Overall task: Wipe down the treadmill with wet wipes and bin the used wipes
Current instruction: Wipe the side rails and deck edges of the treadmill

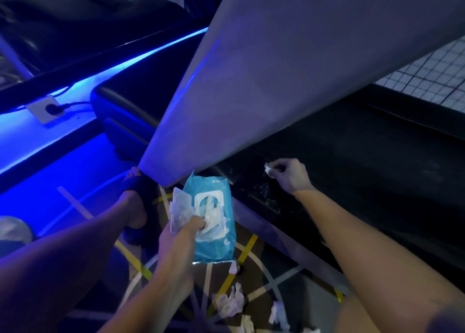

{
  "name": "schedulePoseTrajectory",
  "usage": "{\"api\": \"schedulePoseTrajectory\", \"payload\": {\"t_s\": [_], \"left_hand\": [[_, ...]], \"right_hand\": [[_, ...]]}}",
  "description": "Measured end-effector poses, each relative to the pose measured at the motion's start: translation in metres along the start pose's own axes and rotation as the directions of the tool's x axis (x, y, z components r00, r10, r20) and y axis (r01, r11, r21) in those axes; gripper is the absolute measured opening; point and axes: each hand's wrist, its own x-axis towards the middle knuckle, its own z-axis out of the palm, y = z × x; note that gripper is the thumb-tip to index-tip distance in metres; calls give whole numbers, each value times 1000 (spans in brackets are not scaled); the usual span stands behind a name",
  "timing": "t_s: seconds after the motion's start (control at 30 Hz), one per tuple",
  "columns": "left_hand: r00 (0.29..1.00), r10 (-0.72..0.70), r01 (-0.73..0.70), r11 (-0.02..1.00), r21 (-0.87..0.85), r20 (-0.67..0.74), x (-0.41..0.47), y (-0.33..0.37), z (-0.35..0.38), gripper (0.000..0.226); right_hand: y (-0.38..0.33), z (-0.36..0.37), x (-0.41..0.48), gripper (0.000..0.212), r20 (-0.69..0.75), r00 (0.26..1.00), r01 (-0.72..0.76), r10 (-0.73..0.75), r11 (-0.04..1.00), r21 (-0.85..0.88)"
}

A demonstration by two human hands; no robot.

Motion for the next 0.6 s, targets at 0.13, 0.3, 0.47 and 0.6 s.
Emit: {"api": "schedulePoseTrajectory", "payload": {"t_s": [0.13, 0.3, 0.47, 0.6], "left_hand": [[1000, 20, -20, 1000, -8, 18, -2, 1, 3, 38], [998, 57, -57, 998, -25, 5, -4, -3, 5, 37], [999, 34, -35, 997, -66, -5, -8, -8, 0, 35], [1000, 18, -18, 998, -55, -2, -12, -10, -4, 39]], "right_hand": [[5, -10, -12, 12, 96, 981, 176, -166, 979, -103], [-3, -21, -44, 22, 324, 913, 290, -248, 953, -90], [-22, -32, -96, 20, 670, 738, 250, -77, 954, -166], [-23, -32, -134, 13, 668, 743, 237, -52, 953, -189]]}}
